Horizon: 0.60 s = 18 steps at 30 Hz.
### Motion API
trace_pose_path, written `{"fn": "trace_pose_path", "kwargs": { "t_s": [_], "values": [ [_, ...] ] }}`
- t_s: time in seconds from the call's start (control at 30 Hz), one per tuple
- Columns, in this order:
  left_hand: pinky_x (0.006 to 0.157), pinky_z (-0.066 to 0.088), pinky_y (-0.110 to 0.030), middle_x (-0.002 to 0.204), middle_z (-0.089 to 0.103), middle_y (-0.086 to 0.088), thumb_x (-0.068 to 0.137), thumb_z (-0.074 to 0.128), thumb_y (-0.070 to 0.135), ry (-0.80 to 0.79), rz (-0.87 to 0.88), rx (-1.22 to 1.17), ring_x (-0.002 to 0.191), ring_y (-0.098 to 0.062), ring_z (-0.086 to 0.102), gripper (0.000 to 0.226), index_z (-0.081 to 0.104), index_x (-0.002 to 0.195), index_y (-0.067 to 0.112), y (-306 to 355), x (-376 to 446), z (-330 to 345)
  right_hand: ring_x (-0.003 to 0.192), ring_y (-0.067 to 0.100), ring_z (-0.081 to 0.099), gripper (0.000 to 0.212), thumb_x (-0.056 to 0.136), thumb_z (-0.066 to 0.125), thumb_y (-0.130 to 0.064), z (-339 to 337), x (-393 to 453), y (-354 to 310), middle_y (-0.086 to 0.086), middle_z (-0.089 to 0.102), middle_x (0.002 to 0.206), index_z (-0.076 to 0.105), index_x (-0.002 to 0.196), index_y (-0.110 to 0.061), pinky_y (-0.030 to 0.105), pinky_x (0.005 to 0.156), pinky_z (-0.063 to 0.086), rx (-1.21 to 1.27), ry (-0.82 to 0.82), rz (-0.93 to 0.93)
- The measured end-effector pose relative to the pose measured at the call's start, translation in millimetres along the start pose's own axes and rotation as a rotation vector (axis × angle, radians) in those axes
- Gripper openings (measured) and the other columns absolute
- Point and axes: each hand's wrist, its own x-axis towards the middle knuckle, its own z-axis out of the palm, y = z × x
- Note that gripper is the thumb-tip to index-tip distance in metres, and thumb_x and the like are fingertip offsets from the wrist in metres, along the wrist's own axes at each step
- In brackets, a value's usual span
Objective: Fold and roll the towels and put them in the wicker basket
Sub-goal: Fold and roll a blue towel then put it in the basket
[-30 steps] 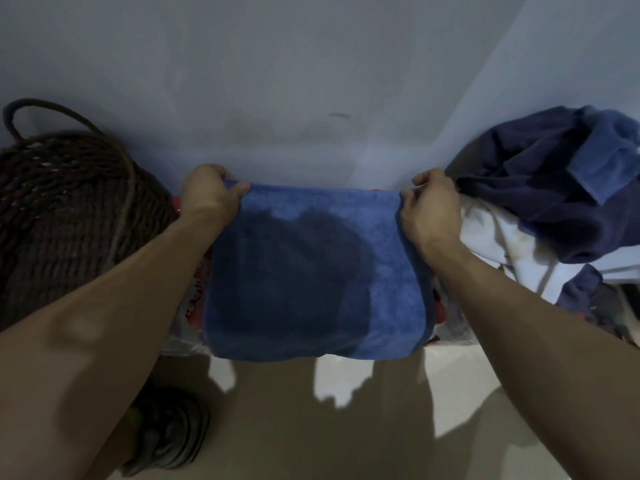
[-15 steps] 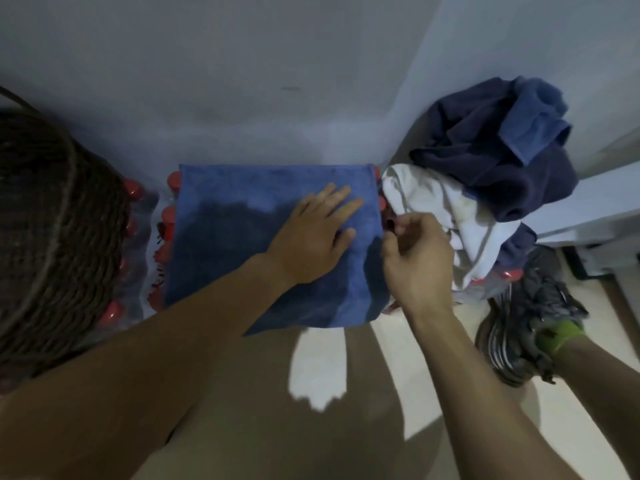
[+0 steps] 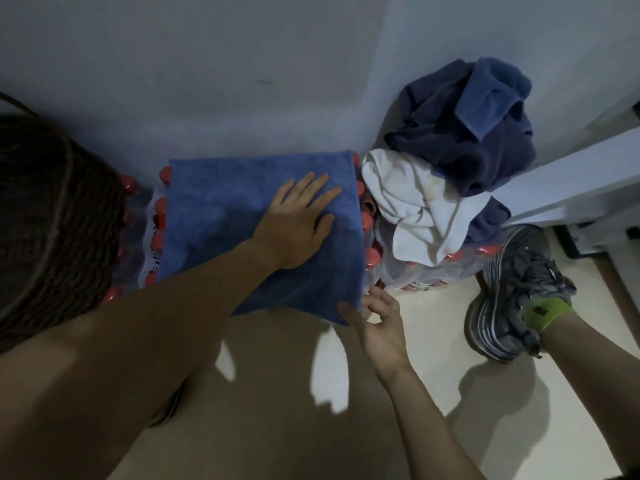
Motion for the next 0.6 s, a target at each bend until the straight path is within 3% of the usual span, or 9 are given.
{"fn": "trace_pose_path", "kwargs": {
  "t_s": [0.1, 0.17, 0.27, 0.33, 0.43, 0.53, 0.6],
  "values": [
    [0.119, 0.017, -0.045, 0.154, 0.036, -0.008, 0.100, 0.040, 0.033, 0.030, 0.008, -0.007, 0.144, -0.027, 0.029, 0.047, 0.043, 0.145, 0.018, 0.3, -0.2, -0.6, 0.093, 0.021, 0.065, 0.024, 0.078, 0.073, 0.003, -15.1, 2.2, 5.0, 0.017, 0.065, 0.106, 0.053, 0.071, 0.013, 0.029, 0.076, 0.051, 0.208, -0.033, 0.021],
    [0.119, 0.018, -0.045, 0.153, 0.037, -0.009, 0.101, 0.041, 0.032, 0.038, 0.016, 0.002, 0.144, -0.027, 0.031, 0.047, 0.044, 0.145, 0.017, 0.2, 0.1, -1.5, 0.080, 0.033, 0.060, 0.031, 0.077, 0.075, 0.001, -28.3, 3.0, 1.4, 0.024, 0.056, 0.083, 0.046, 0.074, 0.012, 0.042, 0.076, 0.042, 0.324, -0.126, 0.121],
    [0.120, 0.016, -0.043, 0.154, 0.035, -0.008, 0.101, 0.039, 0.034, 0.036, 0.014, 0.023, 0.145, -0.026, 0.029, 0.047, 0.042, 0.146, 0.018, 0.3, -0.3, -0.1, 0.073, 0.032, 0.067, 0.034, 0.066, 0.084, -0.011, -44.4, 3.9, -5.6, 0.016, 0.059, 0.069, 0.054, 0.079, -0.001, 0.039, 0.074, 0.044, 0.263, -0.291, 0.187],
    [0.121, 0.014, -0.042, 0.155, 0.035, -0.007, 0.101, 0.039, 0.035, 0.038, 0.002, 0.025, 0.145, -0.025, 0.028, 0.048, 0.042, 0.146, 0.019, 0.7, -0.6, 0.5, 0.068, 0.024, 0.066, 0.037, 0.062, 0.085, -0.012, -47.4, 4.0, -12.1, 0.011, 0.064, 0.073, 0.069, 0.096, -0.010, 0.032, 0.067, 0.051, 0.238, -0.388, 0.192],
    [0.121, 0.012, -0.040, 0.155, 0.033, -0.006, 0.101, 0.037, 0.036, 0.031, -0.008, 0.046, 0.146, -0.024, 0.027, 0.048, 0.040, 0.147, 0.020, 1.3, -0.7, -0.6, 0.068, 0.014, 0.060, 0.036, 0.067, 0.084, -0.009, -48.8, 1.5, -20.9, 0.002, 0.066, 0.076, 0.074, 0.101, -0.014, 0.033, 0.076, 0.054, 0.203, -0.483, 0.200],
    [0.121, 0.011, -0.039, 0.156, 0.032, -0.006, 0.102, 0.035, 0.037, 0.026, -0.009, 0.058, 0.146, -0.023, 0.026, 0.049, 0.039, 0.148, 0.021, 1.7, -0.7, -1.0, 0.082, 0.020, 0.067, 0.029, 0.069, 0.082, -0.014, -46.6, -3.0, -29.0, 0.011, 0.071, 0.090, 0.072, 0.095, -0.008, 0.034, 0.079, 0.055, 0.316, -0.457, 0.258],
    [0.121, 0.010, -0.039, 0.156, 0.032, -0.006, 0.102, 0.035, 0.038, 0.022, -0.010, 0.058, 0.146, -0.023, 0.025, 0.049, 0.038, 0.148, 0.021, 1.3, -0.2, -0.8, 0.085, 0.027, 0.068, 0.023, 0.075, 0.076, -0.014, -41.7, -6.5, -32.9, 0.021, 0.069, 0.090, 0.064, 0.093, -0.006, 0.043, 0.089, 0.057, 0.501, -0.457, 0.302]
  ]
}}
